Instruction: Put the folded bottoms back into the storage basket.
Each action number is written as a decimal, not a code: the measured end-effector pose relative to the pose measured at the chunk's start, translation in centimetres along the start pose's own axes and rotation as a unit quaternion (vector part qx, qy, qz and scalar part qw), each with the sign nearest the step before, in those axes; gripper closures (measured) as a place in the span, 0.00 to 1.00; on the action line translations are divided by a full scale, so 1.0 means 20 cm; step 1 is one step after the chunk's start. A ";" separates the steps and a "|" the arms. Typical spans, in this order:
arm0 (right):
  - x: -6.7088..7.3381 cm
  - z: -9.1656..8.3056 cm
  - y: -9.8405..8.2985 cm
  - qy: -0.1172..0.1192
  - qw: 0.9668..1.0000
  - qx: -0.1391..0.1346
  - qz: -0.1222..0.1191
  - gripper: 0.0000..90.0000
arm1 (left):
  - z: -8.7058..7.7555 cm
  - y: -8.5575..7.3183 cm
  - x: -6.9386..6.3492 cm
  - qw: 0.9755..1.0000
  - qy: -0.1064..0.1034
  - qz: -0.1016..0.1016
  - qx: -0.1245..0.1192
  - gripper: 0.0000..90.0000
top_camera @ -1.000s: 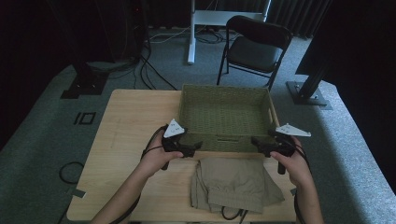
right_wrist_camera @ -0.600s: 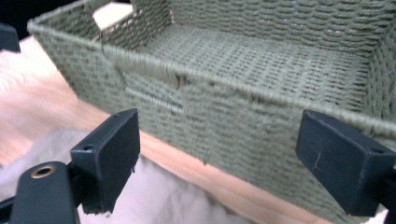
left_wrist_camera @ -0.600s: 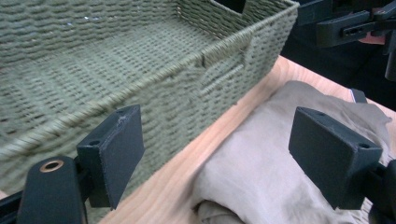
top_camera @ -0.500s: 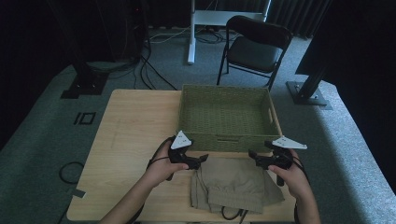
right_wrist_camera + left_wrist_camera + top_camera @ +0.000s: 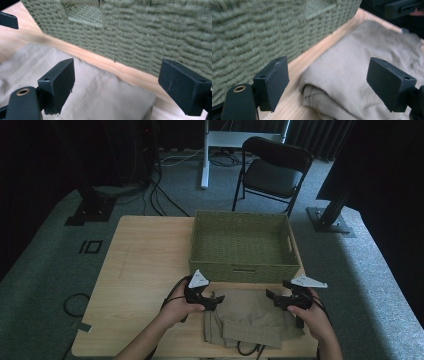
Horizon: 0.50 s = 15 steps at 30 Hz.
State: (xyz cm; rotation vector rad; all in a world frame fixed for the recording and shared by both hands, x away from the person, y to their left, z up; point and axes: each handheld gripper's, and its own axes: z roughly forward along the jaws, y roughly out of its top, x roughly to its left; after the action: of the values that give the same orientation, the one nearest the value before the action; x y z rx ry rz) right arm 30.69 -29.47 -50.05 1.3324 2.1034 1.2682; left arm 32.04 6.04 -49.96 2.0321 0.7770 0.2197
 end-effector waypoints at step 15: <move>-0.03 0.05 -0.16 -0.020 0.998 0.050 0.017 0.15 | 0.08 -0.10 0.01 0.999 0.016 -0.021 0.047 0.21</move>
State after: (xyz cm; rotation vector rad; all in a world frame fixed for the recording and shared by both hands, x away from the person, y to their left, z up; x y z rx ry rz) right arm 29.96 -30.06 -53.33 1.4292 2.1492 1.1534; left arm 31.96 5.83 -52.53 2.1026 0.8626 0.1966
